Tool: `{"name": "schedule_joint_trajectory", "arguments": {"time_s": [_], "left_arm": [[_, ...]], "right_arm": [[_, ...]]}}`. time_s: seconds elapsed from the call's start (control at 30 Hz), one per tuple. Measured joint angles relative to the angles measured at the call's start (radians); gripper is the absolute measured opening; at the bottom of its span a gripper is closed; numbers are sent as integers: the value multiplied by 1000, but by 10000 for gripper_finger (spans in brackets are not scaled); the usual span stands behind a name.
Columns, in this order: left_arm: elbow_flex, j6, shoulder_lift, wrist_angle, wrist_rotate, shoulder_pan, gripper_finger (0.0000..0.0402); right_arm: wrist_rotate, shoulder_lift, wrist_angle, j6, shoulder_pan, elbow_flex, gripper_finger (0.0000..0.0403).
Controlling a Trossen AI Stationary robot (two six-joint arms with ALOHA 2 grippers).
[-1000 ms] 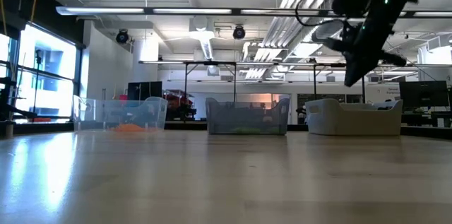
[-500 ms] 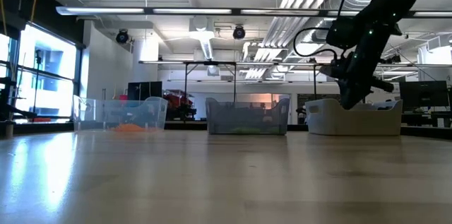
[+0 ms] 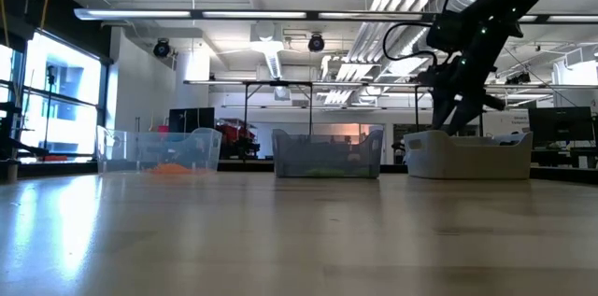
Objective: Sort Halloween decoration
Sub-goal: Put the black spider toy into the white bin
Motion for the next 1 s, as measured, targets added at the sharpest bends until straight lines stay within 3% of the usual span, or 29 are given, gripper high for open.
{"name": "schedule_joint_trajectory", "arguments": {"time_s": [0.1,0.2,0.3,0.43,0.6,0.77,1.0], "left_arm": [[0,-42,0,-46,3,0,174],[0,-151,-8,-141,105,-1,174],[1,-338,-31,-285,221,-5,174],[1,-629,-48,-547,282,-7,174],[1,-882,-55,-777,368,-28,174],[1,-921,-54,-854,499,-54,174],[-2,-1008,-54,-972,826,-102,174]], "right_arm": [[-17,-1,-33,14,2,12,182],[-32,-22,-61,15,19,18,175],[-37,-66,-77,44,60,19,164],[-49,-150,-72,106,166,19,147],[-2,-241,-4,233,374,19,135],[114,-255,106,365,625,19,133],[335,-179,269,562,1001,19,133]]}}
